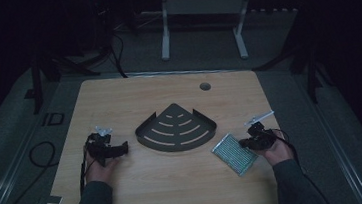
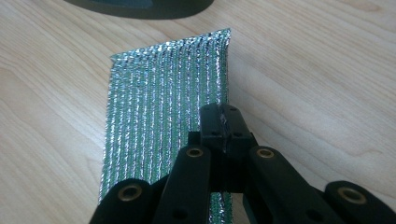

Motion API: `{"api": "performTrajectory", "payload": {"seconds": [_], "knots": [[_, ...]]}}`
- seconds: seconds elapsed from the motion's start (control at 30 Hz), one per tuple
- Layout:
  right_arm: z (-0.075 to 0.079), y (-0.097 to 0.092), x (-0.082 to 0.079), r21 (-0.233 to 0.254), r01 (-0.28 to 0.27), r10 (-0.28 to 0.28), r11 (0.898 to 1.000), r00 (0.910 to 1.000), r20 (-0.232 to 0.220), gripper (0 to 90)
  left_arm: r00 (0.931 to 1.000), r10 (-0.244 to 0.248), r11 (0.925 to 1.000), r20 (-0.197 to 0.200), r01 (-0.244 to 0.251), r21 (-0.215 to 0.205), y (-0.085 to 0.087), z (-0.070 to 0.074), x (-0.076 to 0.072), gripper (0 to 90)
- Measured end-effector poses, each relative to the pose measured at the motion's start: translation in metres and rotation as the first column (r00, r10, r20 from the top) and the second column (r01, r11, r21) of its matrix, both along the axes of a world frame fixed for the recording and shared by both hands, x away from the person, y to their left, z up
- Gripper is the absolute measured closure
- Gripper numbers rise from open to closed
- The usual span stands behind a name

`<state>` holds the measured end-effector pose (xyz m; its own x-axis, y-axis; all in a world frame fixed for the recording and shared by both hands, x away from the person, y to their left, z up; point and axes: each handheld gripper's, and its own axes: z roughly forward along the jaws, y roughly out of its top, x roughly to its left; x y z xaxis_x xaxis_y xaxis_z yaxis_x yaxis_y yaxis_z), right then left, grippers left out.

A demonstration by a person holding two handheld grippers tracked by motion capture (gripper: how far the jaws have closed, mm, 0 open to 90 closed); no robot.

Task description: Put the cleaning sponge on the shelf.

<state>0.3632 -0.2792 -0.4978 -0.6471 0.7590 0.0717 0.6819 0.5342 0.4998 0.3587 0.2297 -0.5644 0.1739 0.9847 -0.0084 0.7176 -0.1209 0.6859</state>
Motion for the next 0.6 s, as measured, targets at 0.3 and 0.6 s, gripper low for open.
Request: {"api": "performTrajectory", "payload": {"seconds": [0.3,0.6], "knots": [[0.012,0.003,0.0,-0.001,-0.009,0.009,1.0,0.9995,0.029,89.9,1.0,0.0,1.0,0.0,0.0,0.0,0.0,0.0,0.0,2.3],[0.024,0.002,0.0,-0.004,-0.001,0.001,1.0,0.9989,0.047,89.9,1.0,0.0,1.0,0.0,0.0,0.0,0.0,0.0,0.0,2.3]]}}
